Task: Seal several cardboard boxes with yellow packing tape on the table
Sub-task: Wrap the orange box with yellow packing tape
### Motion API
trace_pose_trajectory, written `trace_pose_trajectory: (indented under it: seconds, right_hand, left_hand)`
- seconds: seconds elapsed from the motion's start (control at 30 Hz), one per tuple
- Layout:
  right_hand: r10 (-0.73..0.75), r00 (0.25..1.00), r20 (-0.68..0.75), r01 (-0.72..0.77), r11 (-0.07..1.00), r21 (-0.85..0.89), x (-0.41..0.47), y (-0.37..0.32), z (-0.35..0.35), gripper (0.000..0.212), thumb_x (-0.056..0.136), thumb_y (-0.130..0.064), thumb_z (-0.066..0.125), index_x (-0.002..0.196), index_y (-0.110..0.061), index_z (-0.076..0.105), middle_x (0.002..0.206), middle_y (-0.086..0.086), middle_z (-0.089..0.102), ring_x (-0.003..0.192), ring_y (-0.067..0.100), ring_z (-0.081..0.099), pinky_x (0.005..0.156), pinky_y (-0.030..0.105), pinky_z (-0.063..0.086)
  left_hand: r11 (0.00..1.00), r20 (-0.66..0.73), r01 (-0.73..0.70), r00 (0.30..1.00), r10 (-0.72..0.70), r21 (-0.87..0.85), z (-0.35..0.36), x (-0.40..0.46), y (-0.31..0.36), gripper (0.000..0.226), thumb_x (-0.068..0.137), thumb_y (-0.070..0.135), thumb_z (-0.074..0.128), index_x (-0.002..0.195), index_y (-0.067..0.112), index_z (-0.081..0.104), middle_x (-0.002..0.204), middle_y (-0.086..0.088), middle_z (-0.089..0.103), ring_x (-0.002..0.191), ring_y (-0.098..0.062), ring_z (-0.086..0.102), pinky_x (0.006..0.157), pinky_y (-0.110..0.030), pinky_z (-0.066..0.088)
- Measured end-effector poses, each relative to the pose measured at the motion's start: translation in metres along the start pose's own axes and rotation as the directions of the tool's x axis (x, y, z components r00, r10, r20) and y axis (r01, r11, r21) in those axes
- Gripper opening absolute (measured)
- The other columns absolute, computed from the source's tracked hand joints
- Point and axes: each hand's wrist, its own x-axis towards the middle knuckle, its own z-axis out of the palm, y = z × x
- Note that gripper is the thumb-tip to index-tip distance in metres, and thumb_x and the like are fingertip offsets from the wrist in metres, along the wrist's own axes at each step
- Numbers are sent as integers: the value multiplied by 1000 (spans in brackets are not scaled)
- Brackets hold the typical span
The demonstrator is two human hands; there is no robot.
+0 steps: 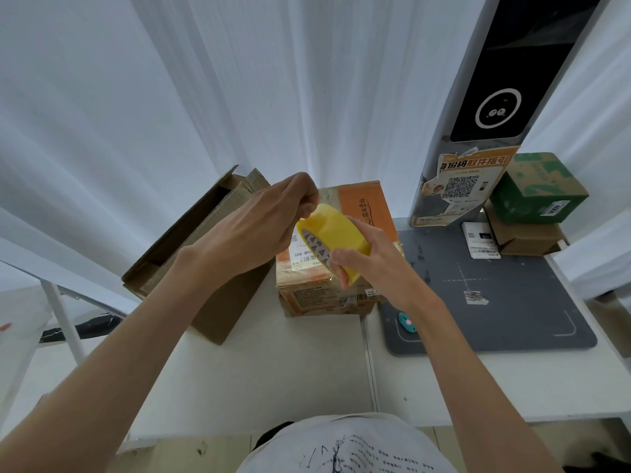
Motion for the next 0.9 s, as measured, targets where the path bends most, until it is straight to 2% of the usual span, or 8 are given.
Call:
trace_pose_trajectory:
  seconds: [0.1, 0.2, 0.27, 0.4, 0.5, 0.67, 0.8, 0.9]
  right_hand:
    - [3, 999, -33, -3, 1000, -16, 0, -1, -1, 40, 79, -40, 66, 114, -23, 60, 67, -7, 61, 55, 10, 58, 70, 33, 58]
    - [-11, 993, -116, 11, 1000, -5, -1, 1, 2, 19, 93, -16, 68, 107, -26, 60, 74, -2, 62, 55, 12, 57, 64, 25, 55]
    - [-13, 991, -136, 13, 1000, -2, -1, 1, 5, 23, 96, -8, 64, 105, -29, 59, 76, 6, 62, 56, 16, 57, 62, 26, 55]
    - [-22, 993, -116, 18, 999, -36, 2, 1, 6, 22, 94, -12, 68, 105, -28, 58, 70, -8, 62, 55, 12, 59, 59, 24, 56]
    - [-37, 995, -94, 30, 997, -76, 3, 2, 6, 20, 88, -19, 68, 106, -24, 60, 72, -12, 62, 56, 10, 60, 59, 24, 56]
    - [-30, 998, -58, 26, 997, -68, 3, 3, 8, 21, 92, -13, 68, 109, -22, 61, 73, -7, 62, 58, 11, 61, 63, 27, 57]
    - [-17, 998, -56, 13, 998, -68, 6, 5, 8, 25, 87, -24, 67, 111, -25, 59, 75, -8, 62, 59, 10, 62, 61, 25, 56]
    - [-21, 998, -65, 16, 997, -75, 6, 10, 7, 24, 92, -18, 69, 113, -24, 59, 78, -3, 63, 59, 11, 62, 62, 28, 58]
  left_hand:
    - [997, -47, 21, 999, -25, -78, 3, 0, 0, 6, 104, 9, 45, 102, 11, 50, 88, 9, 53, 78, -10, 52, 66, -18, 41]
    - [986, -105, 59, 992, -76, -153, 8, -2, 1, 6, 104, 16, 52, 109, 16, 57, 98, 4, 60, 87, -12, 58, 74, -19, 48]
    - [983, -119, 42, 991, -64, -180, 9, -3, 0, 14, 104, 22, 53, 113, 18, 63, 103, 5, 60, 90, -12, 60, 77, -19, 50]
    - [957, -131, 84, 984, -124, -277, 3, -2, 0, 27, 85, 44, 70, 98, 21, 74, 92, 16, 62, 84, -8, 63, 75, -13, 49]
    - [908, -134, 143, 968, -211, -394, -2, 1, -4, 21, 76, 31, 82, 88, 14, 80, 82, 12, 68, 78, -10, 65, 73, -22, 53]
    - [975, -163, 81, 980, -116, -208, -4, 4, -8, 7, 84, 18, 79, 85, 11, 77, 86, 9, 68, 79, -5, 64, 74, -13, 48]
    - [999, -138, -13, 990, 6, -51, 2, 2, -8, 12, 98, 20, 64, 94, 10, 67, 100, 4, 65, 86, -9, 62, 78, -24, 52]
    - [1000, -131, -4, 991, 6, 12, 8, 1, -5, 22, 102, 30, 51, 99, 11, 63, 101, 3, 63, 85, -13, 62, 74, -33, 53]
